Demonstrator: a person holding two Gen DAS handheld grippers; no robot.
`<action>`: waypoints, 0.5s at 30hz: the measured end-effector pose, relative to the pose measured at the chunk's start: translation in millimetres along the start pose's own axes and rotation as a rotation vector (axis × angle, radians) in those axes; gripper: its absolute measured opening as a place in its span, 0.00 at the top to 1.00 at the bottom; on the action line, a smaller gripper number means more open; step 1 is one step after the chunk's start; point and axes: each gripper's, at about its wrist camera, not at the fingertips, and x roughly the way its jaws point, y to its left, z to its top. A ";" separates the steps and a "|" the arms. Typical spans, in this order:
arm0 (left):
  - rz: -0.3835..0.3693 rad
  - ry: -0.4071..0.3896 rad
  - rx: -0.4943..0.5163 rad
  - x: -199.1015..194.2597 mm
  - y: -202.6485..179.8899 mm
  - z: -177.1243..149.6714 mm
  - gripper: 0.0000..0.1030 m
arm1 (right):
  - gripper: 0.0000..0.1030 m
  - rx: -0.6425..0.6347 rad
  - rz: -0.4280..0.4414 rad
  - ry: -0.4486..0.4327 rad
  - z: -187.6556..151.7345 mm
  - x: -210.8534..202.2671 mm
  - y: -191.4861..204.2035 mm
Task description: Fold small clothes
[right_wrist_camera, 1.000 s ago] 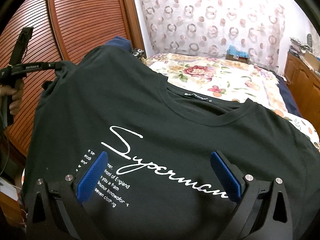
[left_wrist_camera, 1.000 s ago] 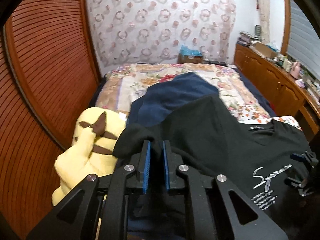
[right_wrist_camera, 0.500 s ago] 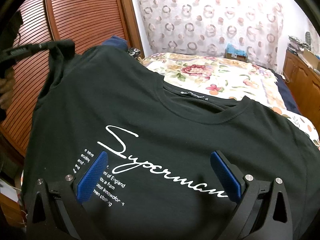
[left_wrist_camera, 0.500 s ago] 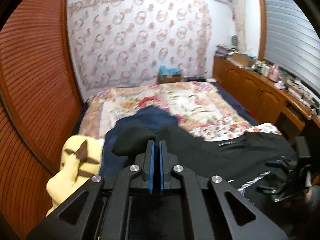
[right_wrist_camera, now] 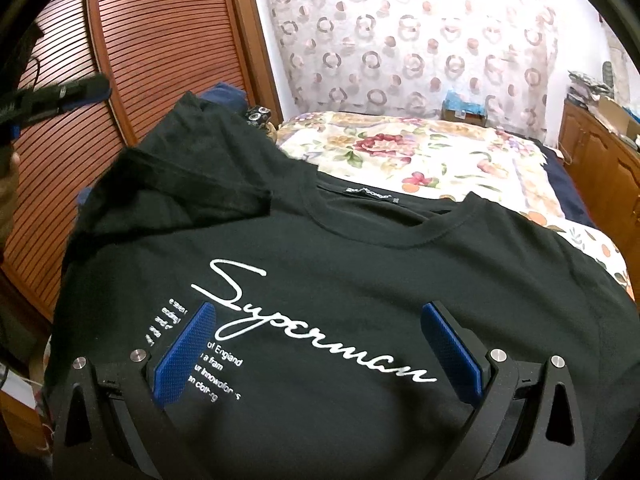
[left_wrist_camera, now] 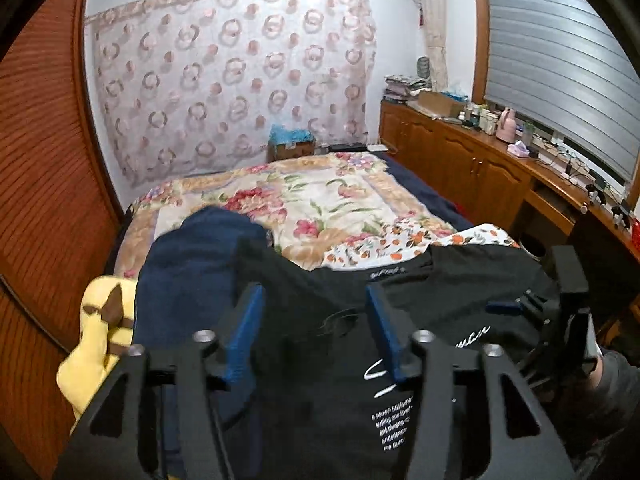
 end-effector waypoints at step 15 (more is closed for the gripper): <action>0.103 -0.008 -0.134 -8.9 37.5 -59.0 0.27 | 0.33 -0.051 0.155 0.045 25.8 34.8 37.3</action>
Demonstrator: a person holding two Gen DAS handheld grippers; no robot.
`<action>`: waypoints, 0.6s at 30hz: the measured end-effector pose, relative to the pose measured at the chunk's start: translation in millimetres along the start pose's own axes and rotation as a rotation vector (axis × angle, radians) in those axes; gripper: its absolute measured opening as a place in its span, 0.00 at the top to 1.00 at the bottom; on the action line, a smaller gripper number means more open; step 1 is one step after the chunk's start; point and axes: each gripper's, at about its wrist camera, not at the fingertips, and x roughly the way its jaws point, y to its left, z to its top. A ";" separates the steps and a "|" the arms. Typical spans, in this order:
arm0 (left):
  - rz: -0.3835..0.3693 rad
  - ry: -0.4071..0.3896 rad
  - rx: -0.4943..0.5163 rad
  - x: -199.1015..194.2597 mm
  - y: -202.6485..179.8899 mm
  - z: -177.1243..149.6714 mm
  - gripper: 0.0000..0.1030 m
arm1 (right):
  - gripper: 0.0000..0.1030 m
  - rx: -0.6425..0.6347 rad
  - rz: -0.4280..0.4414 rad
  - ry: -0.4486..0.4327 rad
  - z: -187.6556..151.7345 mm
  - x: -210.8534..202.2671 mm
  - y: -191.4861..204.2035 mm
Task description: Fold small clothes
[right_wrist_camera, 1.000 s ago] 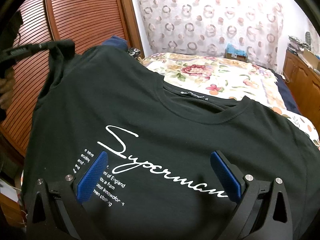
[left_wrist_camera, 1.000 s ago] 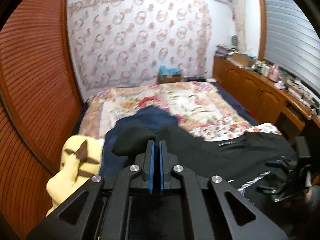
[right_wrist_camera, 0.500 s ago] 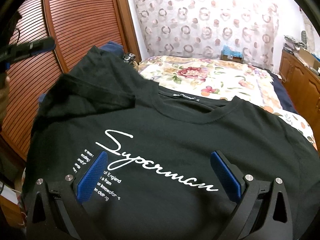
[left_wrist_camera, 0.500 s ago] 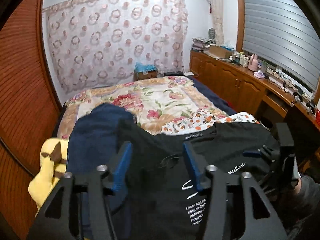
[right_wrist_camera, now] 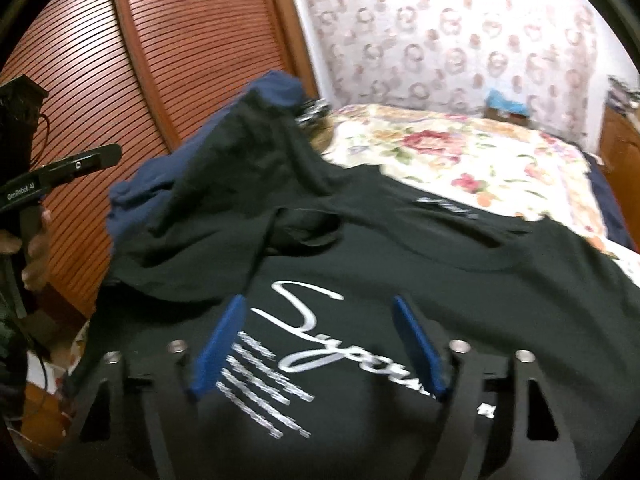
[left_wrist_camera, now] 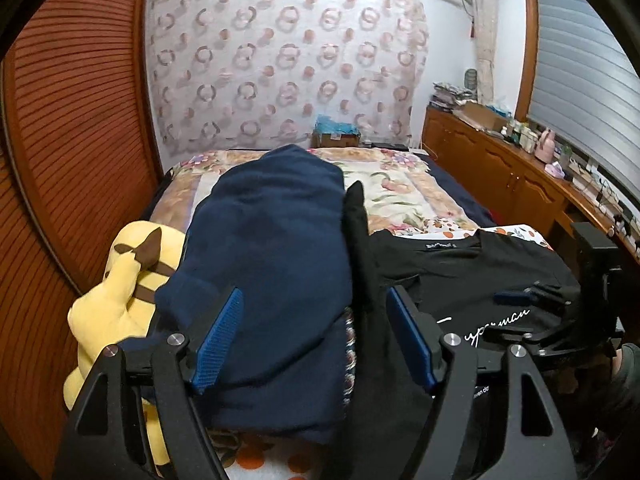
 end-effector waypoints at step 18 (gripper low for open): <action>0.009 -0.004 -0.015 -7.6 13.6 -26.6 0.27 | 0.87 -0.069 0.211 0.160 13.5 103.2 40.1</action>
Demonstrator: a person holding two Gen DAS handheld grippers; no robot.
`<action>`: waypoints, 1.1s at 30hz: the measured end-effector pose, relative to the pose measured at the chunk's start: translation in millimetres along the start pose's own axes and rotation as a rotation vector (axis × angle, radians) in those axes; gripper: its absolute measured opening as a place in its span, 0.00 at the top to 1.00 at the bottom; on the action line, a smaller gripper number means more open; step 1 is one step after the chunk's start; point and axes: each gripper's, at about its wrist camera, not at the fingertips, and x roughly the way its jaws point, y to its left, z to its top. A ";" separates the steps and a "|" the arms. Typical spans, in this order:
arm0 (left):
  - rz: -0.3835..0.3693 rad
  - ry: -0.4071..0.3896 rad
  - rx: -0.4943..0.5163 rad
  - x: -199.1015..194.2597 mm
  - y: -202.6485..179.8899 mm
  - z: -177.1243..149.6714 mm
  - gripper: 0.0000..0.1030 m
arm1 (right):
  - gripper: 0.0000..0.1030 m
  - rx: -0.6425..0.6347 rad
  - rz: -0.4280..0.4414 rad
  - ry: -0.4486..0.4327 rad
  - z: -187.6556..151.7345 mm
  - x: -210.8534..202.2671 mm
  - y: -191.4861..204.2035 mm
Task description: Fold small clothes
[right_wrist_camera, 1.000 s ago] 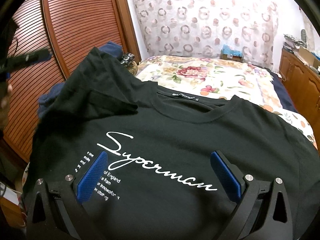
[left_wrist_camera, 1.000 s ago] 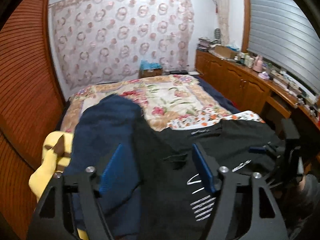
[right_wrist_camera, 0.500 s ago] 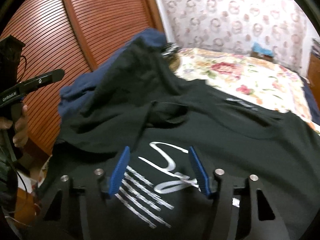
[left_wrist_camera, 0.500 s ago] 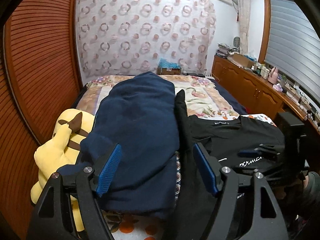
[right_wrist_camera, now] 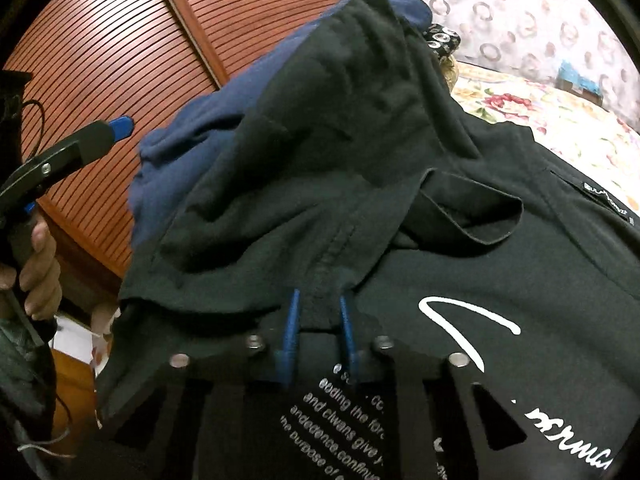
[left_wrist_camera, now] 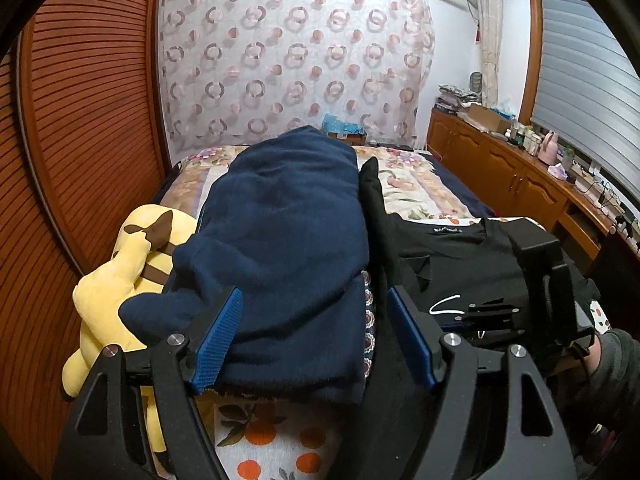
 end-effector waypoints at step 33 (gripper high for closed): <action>-0.122 0.010 0.116 42.6 -97.4 -9.8 0.27 | 0.29 0.091 -0.381 -0.174 -76.1 -117.3 -24.7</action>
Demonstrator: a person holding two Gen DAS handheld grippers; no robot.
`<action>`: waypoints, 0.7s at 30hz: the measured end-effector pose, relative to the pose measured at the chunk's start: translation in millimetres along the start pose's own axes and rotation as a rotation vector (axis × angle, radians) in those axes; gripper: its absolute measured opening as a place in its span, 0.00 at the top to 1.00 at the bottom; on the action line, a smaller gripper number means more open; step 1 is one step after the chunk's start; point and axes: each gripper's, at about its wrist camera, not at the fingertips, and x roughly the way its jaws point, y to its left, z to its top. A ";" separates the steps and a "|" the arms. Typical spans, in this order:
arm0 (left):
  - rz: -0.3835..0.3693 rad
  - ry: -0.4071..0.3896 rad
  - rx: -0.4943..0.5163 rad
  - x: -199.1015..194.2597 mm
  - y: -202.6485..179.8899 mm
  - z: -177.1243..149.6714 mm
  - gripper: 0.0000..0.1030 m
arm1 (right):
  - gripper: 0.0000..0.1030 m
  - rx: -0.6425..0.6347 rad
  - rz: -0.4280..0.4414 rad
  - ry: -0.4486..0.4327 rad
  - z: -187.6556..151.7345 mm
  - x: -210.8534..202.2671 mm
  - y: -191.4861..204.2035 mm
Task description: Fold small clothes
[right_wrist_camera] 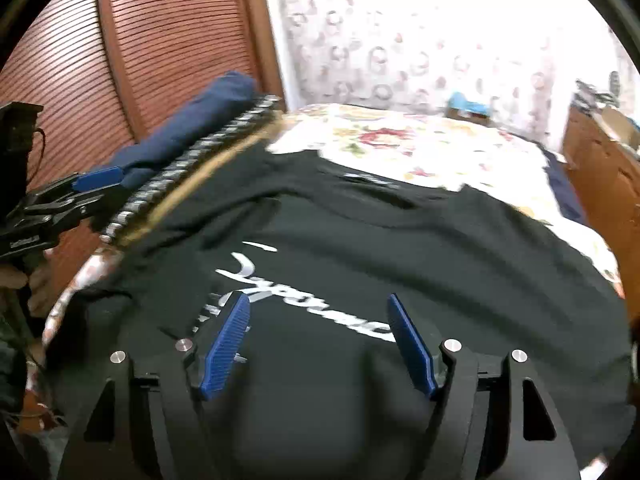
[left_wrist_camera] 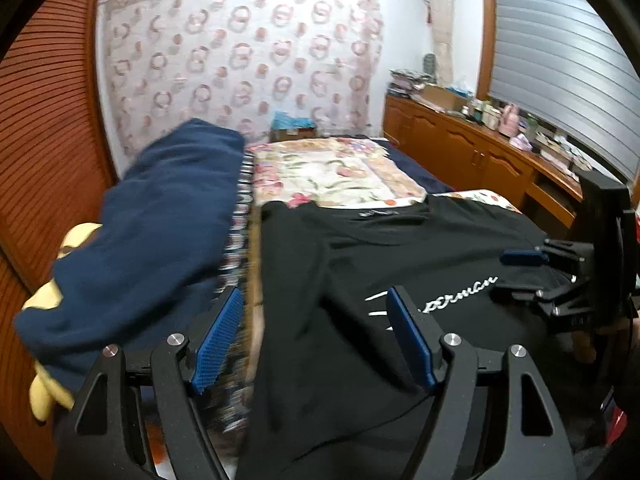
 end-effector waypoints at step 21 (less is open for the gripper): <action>-0.216 0.184 0.197 107.4 -104.6 12.6 0.27 | 0.29 0.261 -0.428 -0.001 -64.7 -78.2 -83.6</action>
